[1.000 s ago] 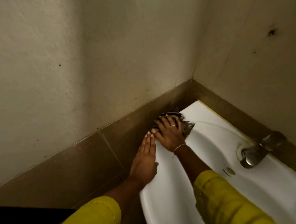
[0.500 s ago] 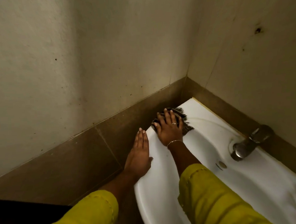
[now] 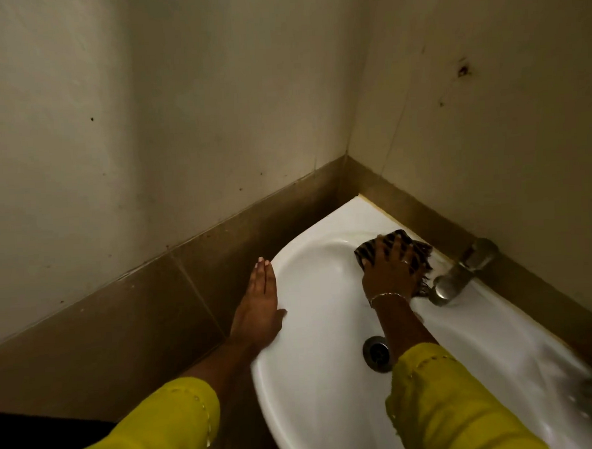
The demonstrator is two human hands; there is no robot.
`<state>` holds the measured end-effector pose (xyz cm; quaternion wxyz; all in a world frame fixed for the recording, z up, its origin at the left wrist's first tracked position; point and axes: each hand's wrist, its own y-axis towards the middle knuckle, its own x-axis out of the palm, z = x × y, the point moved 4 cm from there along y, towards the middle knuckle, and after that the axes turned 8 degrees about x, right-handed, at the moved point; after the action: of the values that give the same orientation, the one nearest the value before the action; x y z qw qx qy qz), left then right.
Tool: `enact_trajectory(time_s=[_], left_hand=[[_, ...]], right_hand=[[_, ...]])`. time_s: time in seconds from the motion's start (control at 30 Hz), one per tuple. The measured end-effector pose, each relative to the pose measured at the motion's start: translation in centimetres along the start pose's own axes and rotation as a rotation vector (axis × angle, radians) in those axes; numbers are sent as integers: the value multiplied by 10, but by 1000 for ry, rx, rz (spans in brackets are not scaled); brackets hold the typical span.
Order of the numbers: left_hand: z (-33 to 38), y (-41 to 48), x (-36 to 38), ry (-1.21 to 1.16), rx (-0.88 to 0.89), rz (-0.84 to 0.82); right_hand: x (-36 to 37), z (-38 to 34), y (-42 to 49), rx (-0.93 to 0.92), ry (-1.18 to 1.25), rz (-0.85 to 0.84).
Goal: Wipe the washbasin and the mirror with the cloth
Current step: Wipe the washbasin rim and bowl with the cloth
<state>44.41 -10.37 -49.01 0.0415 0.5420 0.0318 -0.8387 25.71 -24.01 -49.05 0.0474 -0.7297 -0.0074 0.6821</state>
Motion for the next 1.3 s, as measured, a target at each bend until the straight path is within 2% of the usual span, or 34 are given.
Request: enact_trajectory(time_s=[0.17, 0.4, 0.73, 0.93, 1.17, 1.3], left_hand=[[-3, 0, 0, -50, -23, 31], [-6, 1, 3, -101, -21, 67], [-8, 4, 5, -163, -22, 118], [-10, 3, 6, -357, -74, 158], [-13, -8, -2, -646, -143, 387], [-13, -19, -2, -745, -180, 438]], right_hand=[[5, 27, -14, 53, 8, 54], [10, 6, -3, 46, 191, 231], [10, -80, 21, -281, 111, 77], [16, -122, -17, -465, 277, 20], [21, -144, -67, -463, 393, -119], [21, -152, -83, -429, 380, -182]])
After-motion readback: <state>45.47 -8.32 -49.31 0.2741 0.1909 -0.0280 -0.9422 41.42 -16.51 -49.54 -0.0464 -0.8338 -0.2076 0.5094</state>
